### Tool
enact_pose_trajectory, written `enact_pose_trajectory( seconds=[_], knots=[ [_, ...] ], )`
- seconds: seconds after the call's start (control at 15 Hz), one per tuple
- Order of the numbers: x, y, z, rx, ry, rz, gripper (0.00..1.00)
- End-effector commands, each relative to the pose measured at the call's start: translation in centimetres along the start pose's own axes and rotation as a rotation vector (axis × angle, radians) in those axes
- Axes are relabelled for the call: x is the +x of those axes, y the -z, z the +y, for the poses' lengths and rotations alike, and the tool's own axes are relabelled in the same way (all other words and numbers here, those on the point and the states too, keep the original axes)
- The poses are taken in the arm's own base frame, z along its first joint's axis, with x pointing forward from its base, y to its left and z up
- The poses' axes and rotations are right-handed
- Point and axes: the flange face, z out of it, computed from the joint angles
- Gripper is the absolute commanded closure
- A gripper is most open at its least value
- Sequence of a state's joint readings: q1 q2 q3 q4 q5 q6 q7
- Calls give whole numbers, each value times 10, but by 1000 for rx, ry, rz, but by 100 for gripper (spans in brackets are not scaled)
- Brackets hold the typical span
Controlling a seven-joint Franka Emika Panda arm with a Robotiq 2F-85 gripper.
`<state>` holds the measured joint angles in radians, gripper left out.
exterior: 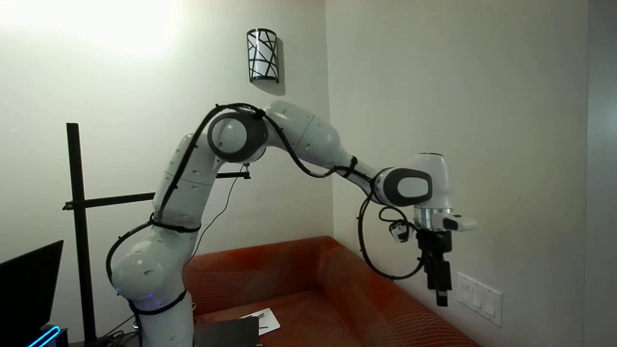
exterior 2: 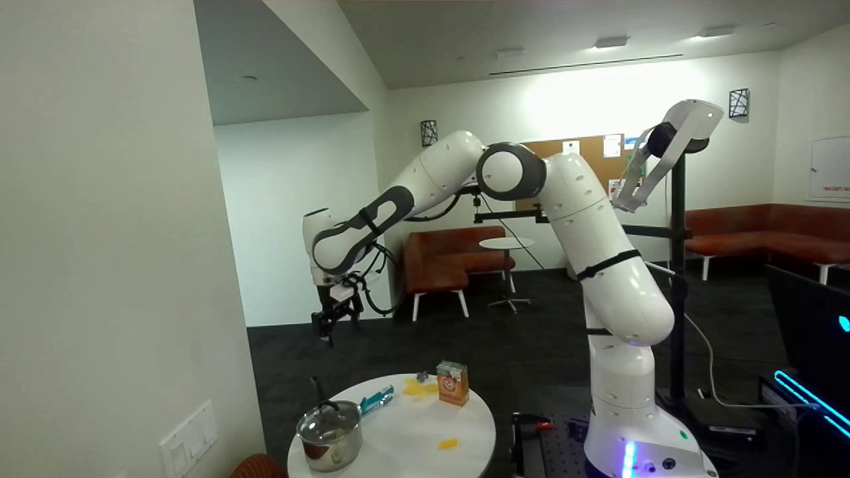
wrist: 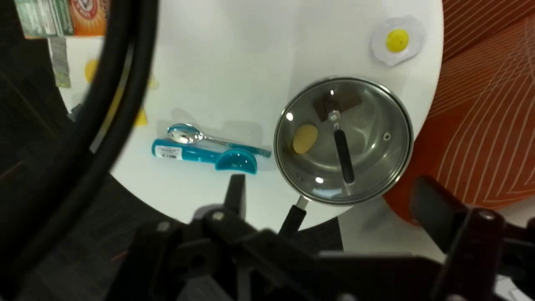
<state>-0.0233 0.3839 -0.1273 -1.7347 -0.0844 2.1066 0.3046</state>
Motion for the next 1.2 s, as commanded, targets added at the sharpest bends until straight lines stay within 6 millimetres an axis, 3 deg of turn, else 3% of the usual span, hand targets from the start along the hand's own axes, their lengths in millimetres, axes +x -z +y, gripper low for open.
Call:
enact_pose_trajectory(
  seconds=[0.0, 0.27, 0.53, 0.6, 0.67, 0.87, 1.13],
  knots=[
    [-61, 12, 6, -7, -13, -18, 0],
    [-106, 4, 6, -2, -10, -78, 0],
    [-136, -18, 2, 2, -9, -112, 0],
    [-139, -26, -2, -4, -27, -107, 0],
    [-123, -20, 1, -9, 5, -125, 0],
    [-132, -32, -2, -10, -9, -129, 0],
    [-133, -32, -2, -9, -9, -129, 0]
  ],
)
